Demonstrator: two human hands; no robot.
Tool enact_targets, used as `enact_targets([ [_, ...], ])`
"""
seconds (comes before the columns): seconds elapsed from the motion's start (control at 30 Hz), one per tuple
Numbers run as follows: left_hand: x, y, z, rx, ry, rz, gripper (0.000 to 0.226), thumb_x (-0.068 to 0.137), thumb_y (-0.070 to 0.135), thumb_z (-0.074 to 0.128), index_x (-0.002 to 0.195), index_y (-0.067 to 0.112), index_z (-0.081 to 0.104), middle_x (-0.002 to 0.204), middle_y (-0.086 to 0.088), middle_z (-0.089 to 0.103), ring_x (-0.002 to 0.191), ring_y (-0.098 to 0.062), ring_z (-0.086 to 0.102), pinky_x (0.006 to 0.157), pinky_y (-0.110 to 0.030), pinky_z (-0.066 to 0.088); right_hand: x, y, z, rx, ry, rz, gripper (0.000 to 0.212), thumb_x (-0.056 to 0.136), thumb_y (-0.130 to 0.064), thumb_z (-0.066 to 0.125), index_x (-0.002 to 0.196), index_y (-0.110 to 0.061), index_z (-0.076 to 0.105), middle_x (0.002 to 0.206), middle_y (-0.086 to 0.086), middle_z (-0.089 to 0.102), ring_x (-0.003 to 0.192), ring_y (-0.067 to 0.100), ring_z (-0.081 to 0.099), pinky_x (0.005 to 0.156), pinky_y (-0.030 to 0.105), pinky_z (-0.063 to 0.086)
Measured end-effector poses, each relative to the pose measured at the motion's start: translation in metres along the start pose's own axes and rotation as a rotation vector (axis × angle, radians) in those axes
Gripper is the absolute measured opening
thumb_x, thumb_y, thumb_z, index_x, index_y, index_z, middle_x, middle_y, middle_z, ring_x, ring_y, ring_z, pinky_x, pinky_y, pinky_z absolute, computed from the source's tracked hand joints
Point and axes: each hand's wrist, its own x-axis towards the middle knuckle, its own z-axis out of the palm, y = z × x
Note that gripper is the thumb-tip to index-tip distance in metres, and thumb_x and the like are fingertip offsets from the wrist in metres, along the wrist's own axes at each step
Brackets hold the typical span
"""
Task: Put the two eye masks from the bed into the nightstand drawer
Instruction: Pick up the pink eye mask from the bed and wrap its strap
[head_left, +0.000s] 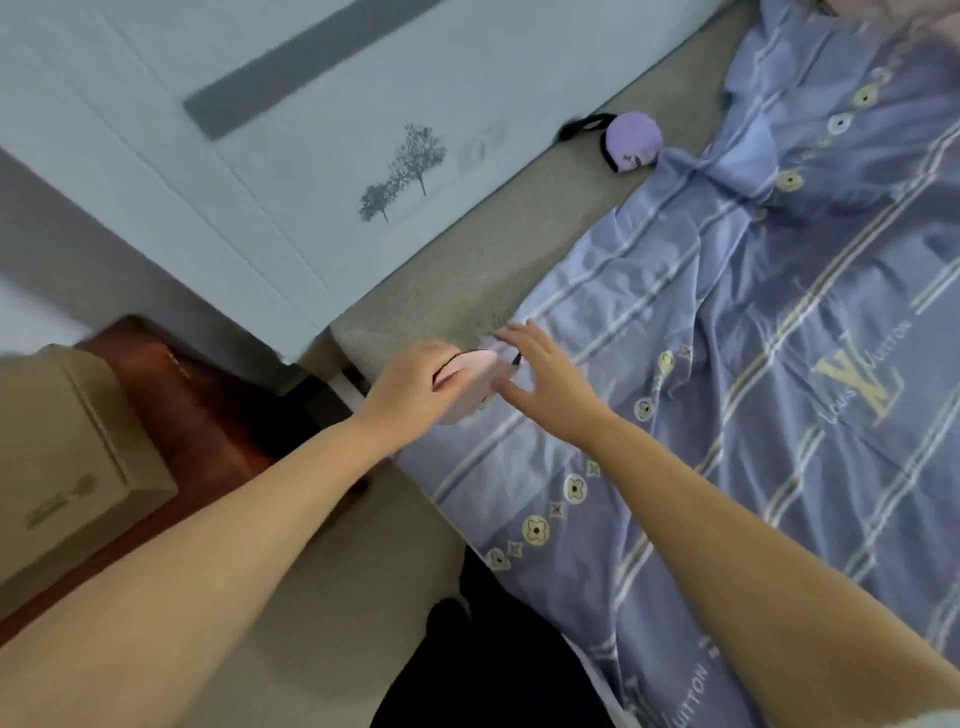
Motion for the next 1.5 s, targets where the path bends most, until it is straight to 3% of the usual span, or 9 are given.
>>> enact_targets([
  [0.13,-0.049,0.044,-0.074,-0.167,0.102,-0.049,0.039,0.09,0.016,0.055,0.058,0.035,0.045,0.055,0.016,0.046,0.054,0.012,0.048,0.051,-0.005,0.035,-0.053,-0.093,-0.021,0.198,-0.149,0.031,0.023,0.086,-0.038,0.059,0.07,-0.02,0.06,0.065,0.003,0.051,0.057,0.011,0.046,0.061,0.029,0.036],
  [0.3,-0.097,0.075,-0.125,-0.156,0.226,-0.115,0.019,0.091,0.028,0.052,0.086,0.012,0.062,0.08,0.0,0.06,0.074,-0.015,0.053,0.065,-0.027,0.04,-0.112,-0.161,-0.051,0.313,-0.15,0.047,0.036,0.085,-0.043,0.057,0.06,-0.02,0.047,0.052,-0.006,0.043,0.047,0.011,0.037,0.051,0.026,0.027],
  [0.5,-0.146,0.13,-0.146,0.074,0.245,0.232,0.053,0.086,0.046,0.053,0.131,0.021,0.044,0.136,-0.001,0.047,0.124,-0.014,0.041,0.106,-0.027,0.028,-0.162,-0.204,-0.071,0.491,0.027,0.0,0.016,0.088,-0.031,0.059,0.083,-0.018,0.068,0.075,0.004,0.068,0.063,0.015,0.061,0.054,0.021,0.044],
  [0.67,-0.159,0.17,-0.143,-0.021,0.082,0.242,0.016,0.085,0.04,0.059,0.088,0.025,0.064,0.088,0.002,0.068,0.079,-0.01,0.06,0.073,-0.033,0.046,-0.183,-0.218,-0.093,0.606,0.069,0.018,0.032,0.087,-0.032,0.059,0.095,-0.002,0.066,0.086,0.014,0.067,0.075,0.024,0.061,0.067,0.035,0.049],
  [0.73,-0.152,0.183,-0.149,-0.062,0.122,0.23,0.033,0.089,0.034,0.056,0.06,0.021,0.048,0.061,0.002,0.051,0.055,-0.008,0.044,0.055,-0.029,0.034,-0.191,-0.221,-0.108,0.578,0.083,-0.01,0.023,0.086,-0.032,0.061,0.092,-0.011,0.069,0.085,0.007,0.069,0.074,0.019,0.065,0.064,0.03,0.053],
  [0.9,-0.141,0.215,-0.164,-0.16,-0.025,0.263,0.041,0.092,0.036,0.051,0.058,0.015,0.039,0.053,0.013,0.036,0.049,-0.003,0.033,0.045,-0.013,0.027,-0.207,-0.226,-0.145,0.326,0.25,-0.119,0.04,0.077,-0.04,0.069,0.109,-0.027,0.05,0.103,-0.006,0.061,0.093,0.008,0.061,0.073,0.022,0.051],
  [1.03,-0.14,0.233,-0.164,-0.454,0.061,0.261,0.035,0.085,0.048,0.052,0.063,0.02,0.053,0.06,0.012,0.049,0.055,-0.006,0.044,0.049,-0.015,0.035,-0.22,-0.23,-0.157,0.435,-0.074,-0.196,0.021,0.084,-0.031,0.064,0.102,-0.02,0.063,0.088,-0.007,0.073,0.083,0.012,0.07,0.066,0.021,0.055],
  [1.17,-0.138,0.232,-0.149,-1.25,-0.077,0.144,0.055,0.089,0.057,0.038,0.112,0.015,0.065,0.112,-0.008,0.068,0.097,-0.024,0.065,0.084,-0.038,0.054,-0.212,-0.237,-0.161,0.787,0.028,-0.203,0.028,0.089,-0.018,0.058,0.114,-0.005,0.06,0.099,0.008,0.07,0.086,0.02,0.069,0.068,0.027,0.058],
  [1.5,-0.147,0.225,-0.121,-1.112,-0.268,0.096,0.02,0.089,0.011,0.054,0.088,0.012,0.074,0.072,0.003,0.07,0.068,-0.01,0.064,0.078,-0.03,0.058,-0.197,-0.23,-0.166,1.019,0.025,-0.204,0.021,0.089,-0.018,0.056,0.108,-0.012,0.063,0.09,0.0,0.074,0.079,0.014,0.07,0.065,0.026,0.058],
])
